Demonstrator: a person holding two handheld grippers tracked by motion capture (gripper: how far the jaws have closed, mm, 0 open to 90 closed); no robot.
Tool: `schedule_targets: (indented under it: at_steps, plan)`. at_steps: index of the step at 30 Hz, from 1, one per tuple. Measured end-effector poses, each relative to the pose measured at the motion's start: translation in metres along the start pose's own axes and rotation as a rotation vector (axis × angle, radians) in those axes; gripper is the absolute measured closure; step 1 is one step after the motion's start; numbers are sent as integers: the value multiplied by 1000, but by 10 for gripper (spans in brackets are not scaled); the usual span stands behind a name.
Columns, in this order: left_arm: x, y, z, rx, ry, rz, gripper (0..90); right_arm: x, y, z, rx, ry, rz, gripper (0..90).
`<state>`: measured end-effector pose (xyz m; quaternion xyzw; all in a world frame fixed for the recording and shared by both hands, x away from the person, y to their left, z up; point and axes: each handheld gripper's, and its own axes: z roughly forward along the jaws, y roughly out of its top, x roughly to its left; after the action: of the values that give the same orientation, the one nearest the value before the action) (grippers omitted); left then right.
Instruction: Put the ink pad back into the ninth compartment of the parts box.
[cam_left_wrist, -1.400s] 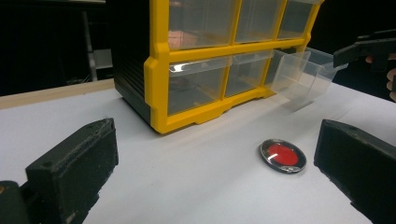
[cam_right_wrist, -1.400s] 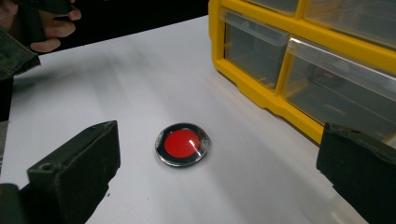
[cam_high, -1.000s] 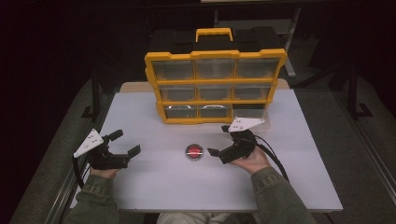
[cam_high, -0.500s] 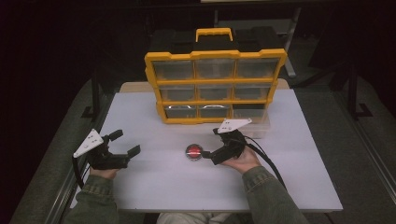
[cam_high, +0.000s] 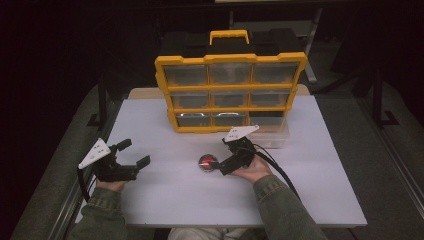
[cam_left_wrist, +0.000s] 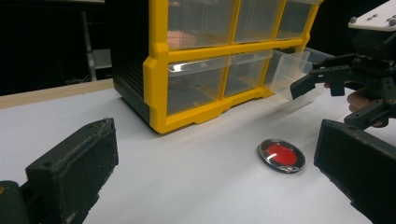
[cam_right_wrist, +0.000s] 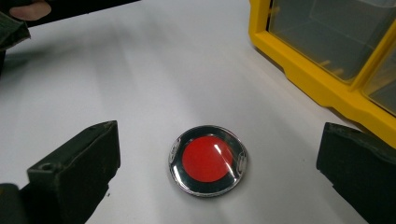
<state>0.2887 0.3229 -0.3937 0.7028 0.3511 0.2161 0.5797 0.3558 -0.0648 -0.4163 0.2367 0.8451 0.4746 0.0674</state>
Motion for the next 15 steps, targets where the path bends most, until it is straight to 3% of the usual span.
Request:
schedule_targets:
  at_steps: [15]
  plan:
    - [1,0,0,-1,1,0,0,5,10,21,55,31,-27,0]
